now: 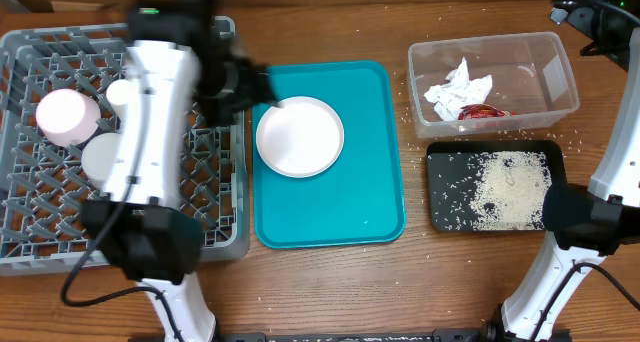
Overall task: Sort waste into correct bins and load items into the dishwasher
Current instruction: 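Reach the left gripper to the white plate and grasp its rim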
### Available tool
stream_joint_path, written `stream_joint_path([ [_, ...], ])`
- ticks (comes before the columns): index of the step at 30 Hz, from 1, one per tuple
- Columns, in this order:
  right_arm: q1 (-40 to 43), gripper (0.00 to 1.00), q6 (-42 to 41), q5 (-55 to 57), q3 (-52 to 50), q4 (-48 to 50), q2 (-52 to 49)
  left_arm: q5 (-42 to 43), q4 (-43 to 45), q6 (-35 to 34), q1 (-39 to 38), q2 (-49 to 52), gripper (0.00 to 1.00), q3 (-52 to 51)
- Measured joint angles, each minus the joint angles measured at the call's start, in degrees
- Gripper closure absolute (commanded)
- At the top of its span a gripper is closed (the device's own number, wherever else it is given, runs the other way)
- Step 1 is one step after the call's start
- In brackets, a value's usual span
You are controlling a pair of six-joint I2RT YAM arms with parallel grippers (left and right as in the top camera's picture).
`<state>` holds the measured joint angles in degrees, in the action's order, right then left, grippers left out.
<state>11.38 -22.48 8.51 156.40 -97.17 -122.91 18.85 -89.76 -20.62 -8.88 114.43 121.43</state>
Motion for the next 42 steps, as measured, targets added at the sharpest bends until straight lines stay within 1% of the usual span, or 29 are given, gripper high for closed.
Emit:
stream_joint_path([
  [2, 0.0, 0.0, 0.02, 0.02, 0.0, 0.07, 0.0, -3.56, 1.92, -0.48, -5.18, 0.0, 0.21, 0.0],
  [3, 0.0, 0.0, 0.02, 0.04, 0.0, 0.07, 0.0, -5.75, 2.8, -1.2, -7.76, 0.0, 0.25, 0.0],
  [4, 0.0, 0.0, 0.0, 0.02, 0.0, 0.07, 0.0, -7.67, 3.34, -1.81, -9.73, 0.0, 0.34, 0.0],
  [5, -0.02, 0.0, 0.0, 0.02, 0.0, 0.07, 0.0, -10.82, 4.24, -3.39, -12.35, 0.02, 0.38, 0.0],
  [7, 0.0, 0.0, -0.02, 0.02, 0.0, 0.04, 0.0, -15.74, 5.73, -5.97, -16.59, 0.37, 0.43, 0.0],
  [8, 0.0, 0.0, 0.0, 0.02, 0.0, 0.04, 0.0, -17.0, 6.36, -6.88, -17.77, 0.63, 0.45, 0.0],
  [10, -0.02, 0.0, 0.0, 0.02, 0.0, 0.07, 0.0, -19.5, 8.09, -8.15, -20.17, 1.95, 0.52, 0.02],
  [12, -0.02, 0.0, 0.02, 0.02, 0.0, 0.07, 0.0, -21.14, 9.81, -9.05, -21.9, 4.26, 0.55, 0.02],
  [14, 0.0, 0.0, 0.02, 0.02, 0.0, 0.07, 0.0, -22.45, 11.58, -9.53, -23.43, 8.81, 0.56, 0.02],
  [19, 0.0, 0.0, 0.02, 0.02, 0.0, 0.07, 0.0, -21.97, 12.9, -9.77, -24.52, 17.99, 0.57, 0.0],
  [26, -0.02, 0.0, 0.02, 0.02, 0.0, 0.04, 0.0, -20.61, 13.16, -9.9, -24.85, 23.82, 0.58, -0.02],
  [28, 0.0, 0.0, 0.0, 0.02, 0.0, 0.04, 0.0, -20.57, 13.18, -9.88, -24.9, 25.11, 0.67, -0.02],
  [29, 0.0, 0.0, 0.0, 0.02, 0.0, 0.04, 0.0, -20.52, 13.16, -9.73, -24.9, 25.75, 0.73, -0.02],
  [31, 0.0, 0.0, 0.02, 0.04, 0.0, 0.04, 0.0, -20.46, 12.87, -9.33, -24.9, 26.97, 0.9, 0.02],
  [32, 0.0, 0.0, 0.02, 0.0, 0.0, 0.04, 0.0, -20.74, 12.41, -9.42, -24.9, 26.97, 0.96, 0.02],
  [38, -0.02, 0.0, 0.0, 0.0, 0.0, 0.02, 0.0, -20.83, 10.54, -9.27, -24.9, 26.91, 0.96, 0.96],
  [42, -0.02, 0.0, 0.0, 0.04, 0.0, 0.02, 0.0, -19.76, 3.91, -9.27, -24.87, 27.58, 0.96, 4.92],
])
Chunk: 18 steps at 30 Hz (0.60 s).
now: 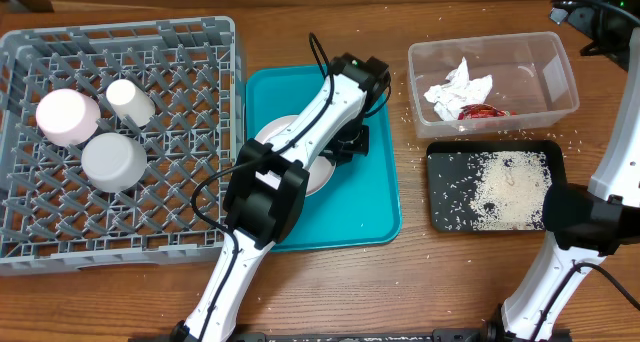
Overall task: Sort waste into correct bins and load items into the dishwasher
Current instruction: 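Reach the left gripper to the white plate and grasp its rim, then lift the white plate upright and carry it over the dish rack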
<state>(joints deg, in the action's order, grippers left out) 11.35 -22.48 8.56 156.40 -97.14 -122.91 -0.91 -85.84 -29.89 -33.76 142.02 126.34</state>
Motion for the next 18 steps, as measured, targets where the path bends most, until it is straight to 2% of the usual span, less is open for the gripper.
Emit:
stream_joint_path([
  [2, 0.02, 0.0, 0.0, -0.04, 0.0, 0.0, 0.0, 0.22, -3.65, 0.02, 0.13, 0.5, 0.96, 4.26],
  [6, 0.02, 0.0, 0.0, 0.0, 0.0, 0.0, 0.0, 1.46, -10.36, 2.16, 1.36, 1.4, 0.96, 19.1],
  [10, 0.0, 0.0, 0.0, -0.04, 0.0, 0.02, 0.0, 3.5, -10.51, 11.21, 3.85, 0.81, 0.96, 30.38],
  [14, 0.02, 0.0, 0.0, -0.02, 0.0, 0.0, 0.0, 4.57, -10.64, 17.64, 7.56, -1.64, 0.96, 35.17],
  [18, 0.0, 0.0, 0.02, -0.04, 0.0, 0.02, 0.0, 5.97, -10.34, 23.12, 14.43, -5.31, 0.96, 36.41],
])
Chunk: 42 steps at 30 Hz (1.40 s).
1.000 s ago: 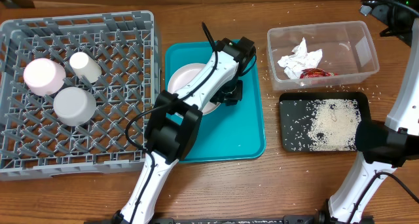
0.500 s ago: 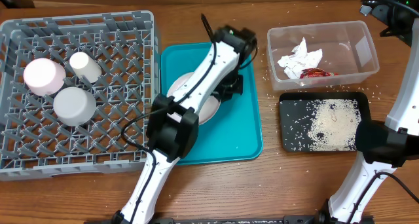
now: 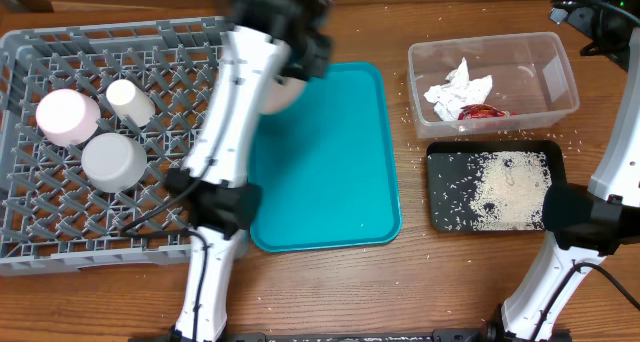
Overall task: Sort waste into correct bins and load items into the dishwasher
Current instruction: 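Lift the white plate upright and carry it over the dish rack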
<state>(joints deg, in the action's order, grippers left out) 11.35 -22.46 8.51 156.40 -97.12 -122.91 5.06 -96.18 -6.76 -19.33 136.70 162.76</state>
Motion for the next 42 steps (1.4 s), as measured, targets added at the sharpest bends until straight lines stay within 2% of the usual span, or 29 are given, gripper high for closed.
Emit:
stream_joint_path([
  [2, 0.0, 0.0, 0.0, 0.02, 0.0, -0.02, 0.0, 2.23, 0.24, 3.69, 3.34, -0.9, 0.96, 0.28],
  [8, 0.02, 0.0, -0.02, 0.02, 0.0, 0.0, 0.0, 20.37, 0.46, 20.72, 15.15, -1.46, 0.96, 0.13],
  [15, 0.02, 0.0, -0.02, 0.0, 0.0, -0.04, 0.0, 33.86, 2.12, 29.53, 22.99, -1.46, 0.96, -0.04],
  [20, 0.02, 0.0, -0.02, 0.02, 0.0, -0.02, 0.0, 37.64, 2.32, 33.79, 26.01, -1.49, 0.96, -2.62],
  [32, 0.0, 0.0, -0.02, 0.0, 0.0, 0.02, 0.0, 37.88, 2.91, 41.55, 30.84, -1.49, 0.94, -15.96],
  [34, 0.02, 0.0, -0.04, 0.02, 0.0, 0.0, 0.0, 38.05, 3.13, 41.94, 31.28, -1.49, 0.83, -16.61],
  [35, 0.0, 0.0, -0.02, 0.02, 0.0, 0.0, 0.0, 38.05, 3.32, 42.73, 31.5, -1.49, 0.68, -16.98],
  [36, 0.0, 0.0, -0.02, 0.02, 0.0, 0.0, 0.0, 38.21, 3.43, 43.06, 31.63, -1.49, 0.44, -17.29],
  [37, 0.0, 0.0, 0.02, 0.0, 0.0, 0.0, 0.0, 38.27, 3.5, 42.99, 31.67, -1.49, 0.0, -17.35],
  [42, 0.02, 0.0, 0.0, 0.02, 0.0, -0.02, 0.0, 38.47, 5.35, 40.85, 31.74, -1.49, 0.0, -17.4],
])
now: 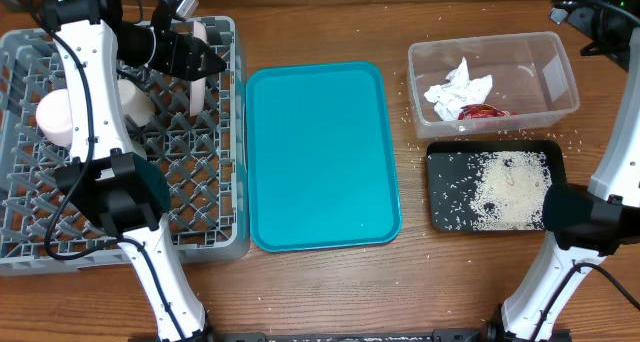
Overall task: Sort waste into correct bins and load items into the dishwasher
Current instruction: 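Lift the white plate upright and carry it over the dish rack, then lower the plate upright into a rack slot and open the left gripper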
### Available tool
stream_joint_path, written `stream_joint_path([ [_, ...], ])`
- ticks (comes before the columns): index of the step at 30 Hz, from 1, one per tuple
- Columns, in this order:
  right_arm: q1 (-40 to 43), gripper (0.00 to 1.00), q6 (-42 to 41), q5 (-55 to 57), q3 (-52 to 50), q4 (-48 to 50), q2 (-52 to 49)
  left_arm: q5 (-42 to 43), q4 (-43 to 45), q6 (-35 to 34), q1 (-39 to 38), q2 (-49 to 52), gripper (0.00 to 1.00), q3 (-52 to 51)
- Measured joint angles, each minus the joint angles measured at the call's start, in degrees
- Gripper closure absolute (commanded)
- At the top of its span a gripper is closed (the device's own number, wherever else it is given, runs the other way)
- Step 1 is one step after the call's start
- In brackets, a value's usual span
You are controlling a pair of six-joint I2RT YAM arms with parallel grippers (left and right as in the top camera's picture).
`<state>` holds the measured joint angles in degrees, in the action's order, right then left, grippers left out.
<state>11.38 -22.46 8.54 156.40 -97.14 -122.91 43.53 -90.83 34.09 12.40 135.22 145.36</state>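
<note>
The white plate (197, 82) stands on edge in the back right part of the grey dish rack (120, 217). My left gripper (203, 58) reaches in from the left and is shut on the plate's upper rim. The teal tray (320, 157) beside the rack is bare. A pink cup (52, 117) and a white cup (133, 97) sit in the rack, partly hidden behind my left arm. My right arm stands at the right edge, with its gripper (568, 7) dark in the far corner and its jaws unreadable.
A clear bin (545, 77) at the back right holds crumpled white paper (458, 87) and a red wrapper (482, 110). In front of it a black tray (445, 197) carries spilled rice. Loose grains dot the wooden table around both.
The left gripper has moved left with the plate, from above the tray's back left corner to over the rack. The plate now stands on edge among the rack's pegs.
The plate first lay flat on the teal tray with the left gripper at its left rim. Then the gripper was down on the plate. Then the plate was off the tray, near the rack's edge. Now it stands in the rack, still gripped.
</note>
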Motion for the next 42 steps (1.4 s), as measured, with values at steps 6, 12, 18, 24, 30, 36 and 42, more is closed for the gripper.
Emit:
stream_joint_path([
  [6, -0.02, 0.0, -0.02, -0.02, 0.0, 0.0, 0.0, 0.39, -0.39, -10.23, 1.44, 0.0, 0.0, 1.18],
  [12, -0.02, 0.0, 0.0, 0.0, 0.0, 0.04, 0.0, 0.15, -5.62, -16.7, 5.33, -1.92, 0.0, 5.9],
  [18, -0.02, 0.0, -0.02, 0.0, 0.0, -0.02, 0.0, -2.91, -5.7, -23.21, 6.03, -12.9, 0.0, 6.25],
  [24, -0.02, 0.0, -0.04, -0.02, 0.0, 0.02, 0.0, -11.32, -5.49, -28.55, 2.03, -30.12, 0.0, 1.05],
  [30, 0.0, 0.0, 0.0, 0.0, 0.0, 0.02, 0.0, -16.74, -5.66, -31.47, -7.56, -49.42, 0.0, -19.56],
  [36, -0.02, 0.0, -0.02, 0.0, 0.0, 0.02, 0.0, -18.82, -5.88, -38.51, -17.51, -61.07, 0.0, -39.98],
  [42, 0.0, 0.0, -0.02, 0.0, 0.0, 0.0, 0.0, -19.21, -6.19, -45.59, -23.91, -67.38, 0.0, -51.69],
])
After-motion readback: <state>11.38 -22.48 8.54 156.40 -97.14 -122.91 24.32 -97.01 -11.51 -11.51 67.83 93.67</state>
